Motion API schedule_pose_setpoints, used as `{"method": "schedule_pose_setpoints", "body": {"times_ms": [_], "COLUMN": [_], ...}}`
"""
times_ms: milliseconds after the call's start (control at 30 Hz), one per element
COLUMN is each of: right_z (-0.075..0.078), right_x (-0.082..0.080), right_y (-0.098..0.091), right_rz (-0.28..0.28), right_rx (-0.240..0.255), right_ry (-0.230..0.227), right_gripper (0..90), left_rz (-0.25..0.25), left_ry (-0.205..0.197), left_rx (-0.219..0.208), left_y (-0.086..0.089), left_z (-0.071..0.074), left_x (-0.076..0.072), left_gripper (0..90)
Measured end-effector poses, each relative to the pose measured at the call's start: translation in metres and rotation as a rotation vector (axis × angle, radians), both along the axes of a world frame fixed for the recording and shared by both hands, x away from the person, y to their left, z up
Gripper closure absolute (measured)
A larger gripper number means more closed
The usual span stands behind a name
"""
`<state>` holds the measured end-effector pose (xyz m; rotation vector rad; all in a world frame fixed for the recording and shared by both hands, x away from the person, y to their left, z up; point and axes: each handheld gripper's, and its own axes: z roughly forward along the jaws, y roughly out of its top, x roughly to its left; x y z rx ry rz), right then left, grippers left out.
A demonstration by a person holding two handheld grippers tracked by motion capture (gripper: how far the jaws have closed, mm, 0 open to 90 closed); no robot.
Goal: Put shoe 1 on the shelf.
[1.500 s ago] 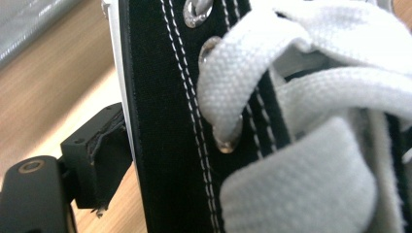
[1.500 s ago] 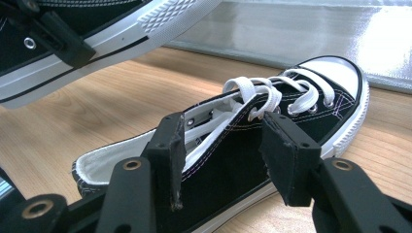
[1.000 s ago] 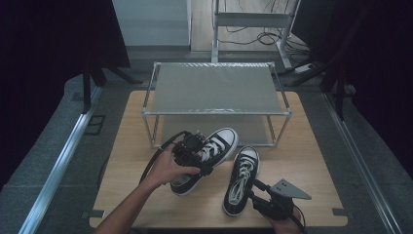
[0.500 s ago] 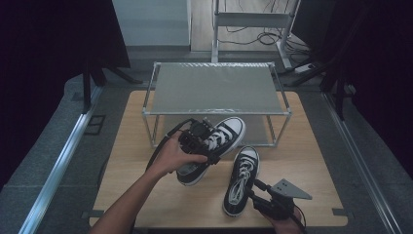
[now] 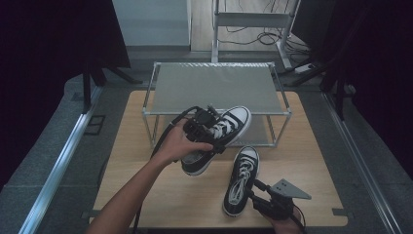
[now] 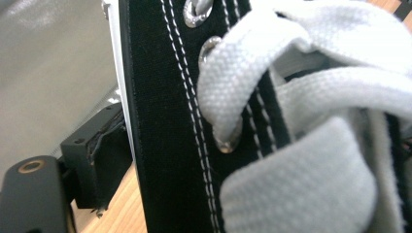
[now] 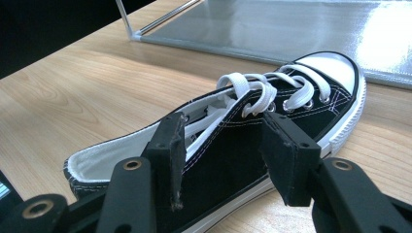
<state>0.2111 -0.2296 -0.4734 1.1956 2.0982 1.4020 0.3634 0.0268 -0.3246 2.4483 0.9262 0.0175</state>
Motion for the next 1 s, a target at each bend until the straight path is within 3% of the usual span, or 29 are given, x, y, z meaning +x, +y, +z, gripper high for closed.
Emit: {"method": "schedule_pose_setpoints", "body": {"times_ms": [633, 1000], "right_z": [0.0, 0.0], "right_x": [0.0, 0.0], "right_y": [-0.001, -0.002], "right_rz": [-0.007, -0.009], "right_rx": [0.005, 0.007], "right_ry": [-0.004, -0.004], "right_gripper": [51.3, 51.4], "left_rz": [0.021, 0.067], "left_ry": [0.013, 0.016], "left_rx": [-0.038, -0.044], "left_y": [0.004, 0.01], "left_z": [0.021, 0.03], "left_x": [0.014, 0.027], "left_gripper": [13.9, 13.9]}}
